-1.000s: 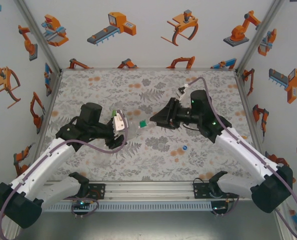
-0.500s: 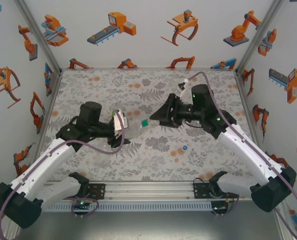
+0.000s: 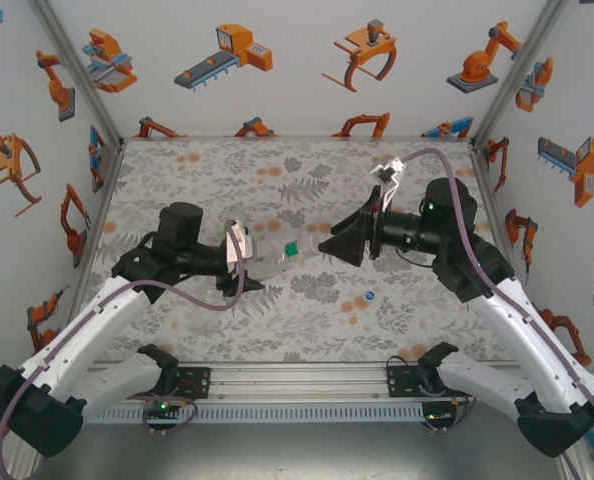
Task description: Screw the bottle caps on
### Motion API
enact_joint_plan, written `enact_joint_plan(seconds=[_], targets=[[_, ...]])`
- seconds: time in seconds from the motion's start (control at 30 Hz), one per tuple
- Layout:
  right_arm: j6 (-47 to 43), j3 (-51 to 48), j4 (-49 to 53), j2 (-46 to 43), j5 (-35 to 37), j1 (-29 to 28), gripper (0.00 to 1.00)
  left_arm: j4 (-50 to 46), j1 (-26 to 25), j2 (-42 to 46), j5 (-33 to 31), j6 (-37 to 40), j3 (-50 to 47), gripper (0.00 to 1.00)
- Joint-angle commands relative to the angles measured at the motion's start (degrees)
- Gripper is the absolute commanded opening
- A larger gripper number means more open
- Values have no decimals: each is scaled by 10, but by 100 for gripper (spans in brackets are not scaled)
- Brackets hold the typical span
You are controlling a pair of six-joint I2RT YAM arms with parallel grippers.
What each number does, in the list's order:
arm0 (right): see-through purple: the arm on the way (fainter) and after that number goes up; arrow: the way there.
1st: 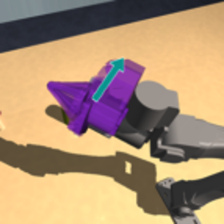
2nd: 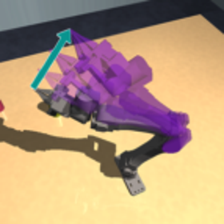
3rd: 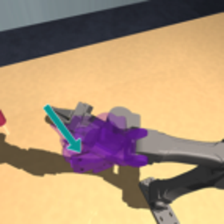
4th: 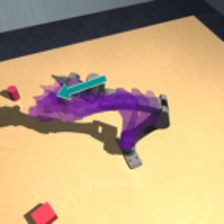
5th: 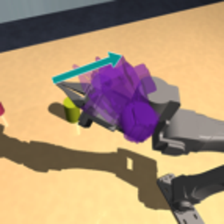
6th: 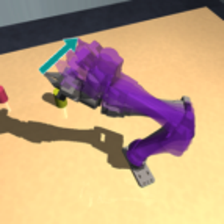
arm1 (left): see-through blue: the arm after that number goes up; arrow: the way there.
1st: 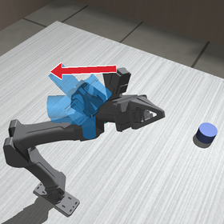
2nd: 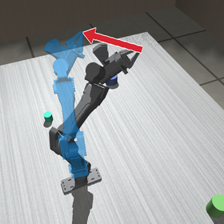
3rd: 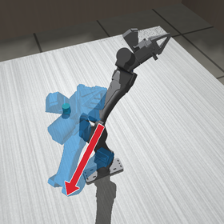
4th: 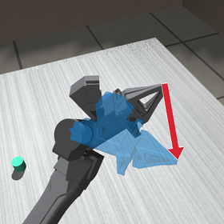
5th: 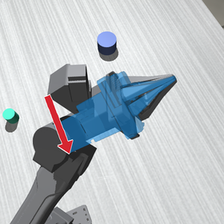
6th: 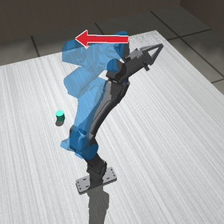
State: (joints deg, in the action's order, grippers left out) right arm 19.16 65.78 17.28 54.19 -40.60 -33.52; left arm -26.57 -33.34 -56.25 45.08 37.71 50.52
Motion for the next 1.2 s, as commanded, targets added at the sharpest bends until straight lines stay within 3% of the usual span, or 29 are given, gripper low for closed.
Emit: enact_joint_plan(seconds=[0.0, 0.2, 0.33, 0.73, 1.17], targets=[[-197, 27, 29, 10, -84, -1, 61, 0, -2, 8, 29, 11, 17, 0], [-379, 31, 40, 10, -130, -1, 60, 0, -2, 0, 40, 11, 19, 0], [-414, 20, 14, 21, -160, -1, 60, 0, -2, -2, 42, 10, 19, 0], [-420, 32, 10, 75, -192, -1, 59, -1, -3, -1, 44, 10, 19, 0], [-410, 23, -2, 82, -187, -1, 51, -1, -2, 0, 44, 10, 20, 0]])
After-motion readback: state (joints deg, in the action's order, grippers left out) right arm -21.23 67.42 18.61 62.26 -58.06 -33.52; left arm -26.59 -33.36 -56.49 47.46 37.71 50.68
